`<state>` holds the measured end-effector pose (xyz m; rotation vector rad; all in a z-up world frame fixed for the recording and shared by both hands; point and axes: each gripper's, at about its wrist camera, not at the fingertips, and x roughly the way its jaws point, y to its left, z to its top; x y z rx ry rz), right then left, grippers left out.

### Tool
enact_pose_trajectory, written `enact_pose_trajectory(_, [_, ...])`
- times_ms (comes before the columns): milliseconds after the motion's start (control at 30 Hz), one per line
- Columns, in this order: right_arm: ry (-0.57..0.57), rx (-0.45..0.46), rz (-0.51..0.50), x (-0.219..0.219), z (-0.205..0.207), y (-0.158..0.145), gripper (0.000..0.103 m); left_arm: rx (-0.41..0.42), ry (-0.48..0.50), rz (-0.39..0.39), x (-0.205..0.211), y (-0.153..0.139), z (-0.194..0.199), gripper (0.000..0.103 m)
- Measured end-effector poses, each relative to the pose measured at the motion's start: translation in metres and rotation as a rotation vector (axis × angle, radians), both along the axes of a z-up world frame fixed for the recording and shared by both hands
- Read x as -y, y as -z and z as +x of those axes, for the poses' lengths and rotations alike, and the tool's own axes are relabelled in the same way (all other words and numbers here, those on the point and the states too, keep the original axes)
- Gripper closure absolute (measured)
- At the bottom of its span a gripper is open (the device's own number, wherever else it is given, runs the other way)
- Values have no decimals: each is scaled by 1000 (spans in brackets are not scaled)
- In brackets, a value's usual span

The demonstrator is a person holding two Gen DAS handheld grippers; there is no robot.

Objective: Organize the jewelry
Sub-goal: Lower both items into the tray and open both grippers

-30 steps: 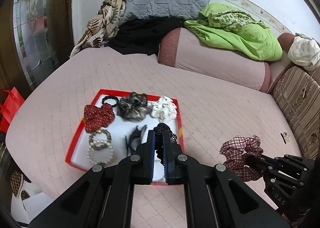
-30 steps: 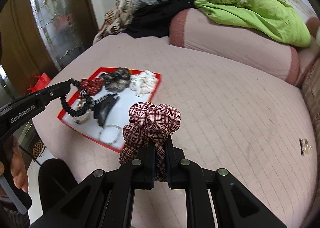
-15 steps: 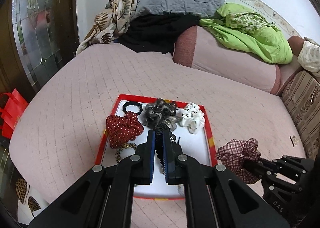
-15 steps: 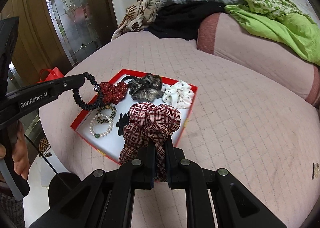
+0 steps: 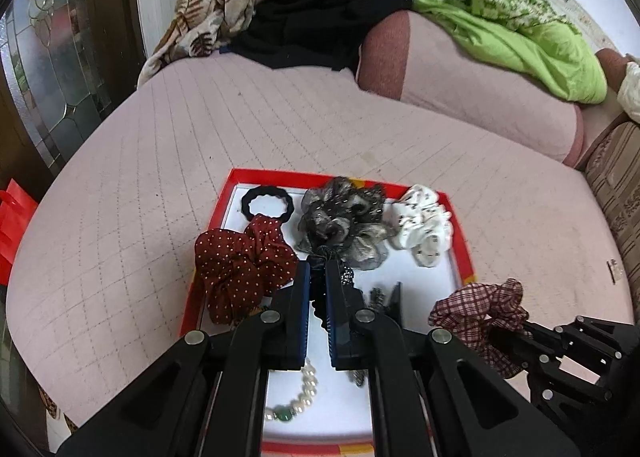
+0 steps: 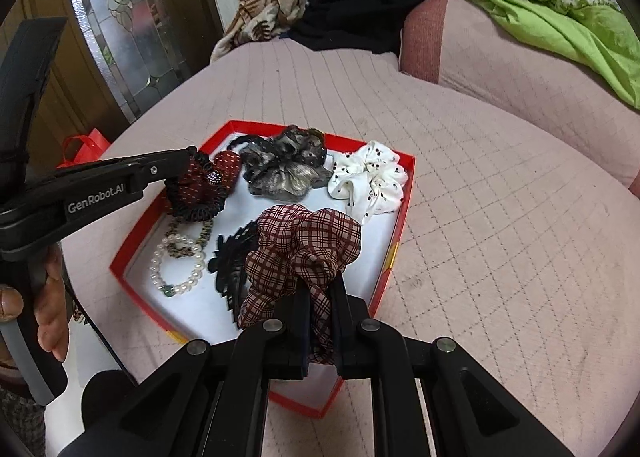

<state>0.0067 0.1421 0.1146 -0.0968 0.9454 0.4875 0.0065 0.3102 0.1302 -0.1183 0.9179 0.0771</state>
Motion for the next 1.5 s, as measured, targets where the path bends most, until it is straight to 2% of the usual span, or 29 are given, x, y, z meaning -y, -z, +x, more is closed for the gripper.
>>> enact_pose_trajectory(267, [12,-45,-7,-5,17,21,93,-50,-24,7,-13,29,22,96])
enact_pose_trajectory(933, [30,-83,-69,-10,31,54,93,-122,-32,50,-20,79,42,96])
enact_pose_trajectory(1400, [32,-75,-85,-13,32,61,93,-128,-34,57,-17,85,48,95])
enact_pose_trajectory(1500, [34,-72,-82,-12,32,60,88,-125,-39,51,-17,83,48,89])
